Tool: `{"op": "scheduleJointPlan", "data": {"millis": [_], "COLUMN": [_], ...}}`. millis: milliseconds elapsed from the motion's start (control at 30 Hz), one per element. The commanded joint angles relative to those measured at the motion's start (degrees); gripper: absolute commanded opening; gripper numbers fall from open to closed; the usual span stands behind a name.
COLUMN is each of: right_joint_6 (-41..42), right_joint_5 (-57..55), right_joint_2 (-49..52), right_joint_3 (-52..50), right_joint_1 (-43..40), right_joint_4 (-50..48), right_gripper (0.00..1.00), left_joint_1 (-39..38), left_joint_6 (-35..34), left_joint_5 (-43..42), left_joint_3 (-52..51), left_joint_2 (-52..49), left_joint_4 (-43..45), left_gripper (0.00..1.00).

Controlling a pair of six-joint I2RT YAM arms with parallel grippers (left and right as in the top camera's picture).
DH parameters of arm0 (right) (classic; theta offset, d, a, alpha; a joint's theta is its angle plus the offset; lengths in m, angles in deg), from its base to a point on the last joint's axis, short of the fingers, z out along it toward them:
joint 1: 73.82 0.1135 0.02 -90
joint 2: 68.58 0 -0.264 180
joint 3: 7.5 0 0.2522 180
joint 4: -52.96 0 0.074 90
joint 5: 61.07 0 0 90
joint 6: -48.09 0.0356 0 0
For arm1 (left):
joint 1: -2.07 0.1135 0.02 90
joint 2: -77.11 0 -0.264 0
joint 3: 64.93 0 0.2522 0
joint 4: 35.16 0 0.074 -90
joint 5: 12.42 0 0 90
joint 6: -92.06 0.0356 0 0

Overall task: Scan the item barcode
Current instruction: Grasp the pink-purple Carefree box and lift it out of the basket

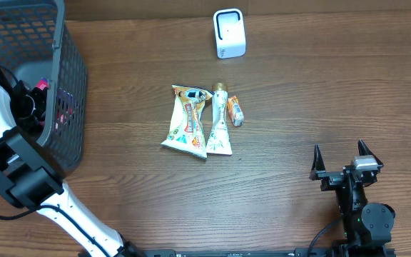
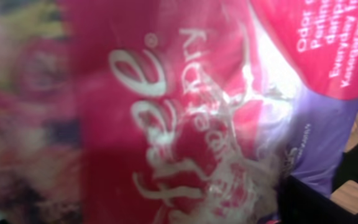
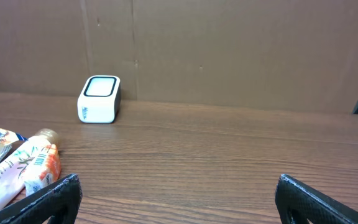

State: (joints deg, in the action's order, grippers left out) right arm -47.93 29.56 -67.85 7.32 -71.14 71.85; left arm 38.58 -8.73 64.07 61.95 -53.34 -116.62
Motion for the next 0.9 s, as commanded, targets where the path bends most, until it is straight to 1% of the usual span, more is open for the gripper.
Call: {"op": "scheduleJointPlan", "data": {"millis": [0, 33, 100, 167, 300, 433, 500, 633, 867], "right_joint_6": [0.0, 0.0, 0.0, 0.0, 0.0, 0.0, 0.0, 0.0, 0.0], "right_joint_5": [-0.1, -0.1, -0.1, -0.1, -0.1, -0.1, -0.1, -0.1, -0.1], "right_joint_2": [-0.6, -0.6, -0.6, -0.6, -0.6, -0.6, -0.6, -0.6, -0.6], "right_joint_3": [-0.6, -0.6, -0.6, -0.6, -0.6, -0.6, -0.6, -0.6, -0.6], "right_joint_1": [0.3, 0.3, 0.3, 0.3, 0.3, 0.3, 0.3, 0.3, 0.3], "right_joint_4": [-0.4, -0.4, -0.4, -0.4, -0.4, -0.4, -0.4, -0.4, -0.4], "right_gripper": [1.00, 1.00, 1.00, 1.00, 1.00, 1.00, 1.00, 1.00, 1.00], "left_joint_1": [0.2, 0.2, 0.2, 0.2, 0.3, 0.3, 0.3, 0.3, 0.2], "left_joint_6": [0.8, 0.7, 0.7, 0.5, -1.2, -4.4, -4.6, -4.7, -5.8], "left_joint_5": [6.0, 7.8, 11.2, 13.2, 13.6, 12.8, 11.8, 11.9, 9.1], "left_joint_3": [-2.0, -2.0, -2.0, -1.8, 0.6, 6.9, 10.3, 15.6, 16.9], "left_joint_2": [-0.5, -0.5, -0.5, -0.3, 0.4, 2.0, 3.5, 8.9, 22.3], "left_joint_4": [0.4, 0.2, -0.4, -1.0, -2.9, -6.1, -7.6, -9.0, -7.0], "left_gripper": [0.34, 0.25, 0.17, 0.04, 0.04, 0.04, 0.04, 0.04, 0.04]}}
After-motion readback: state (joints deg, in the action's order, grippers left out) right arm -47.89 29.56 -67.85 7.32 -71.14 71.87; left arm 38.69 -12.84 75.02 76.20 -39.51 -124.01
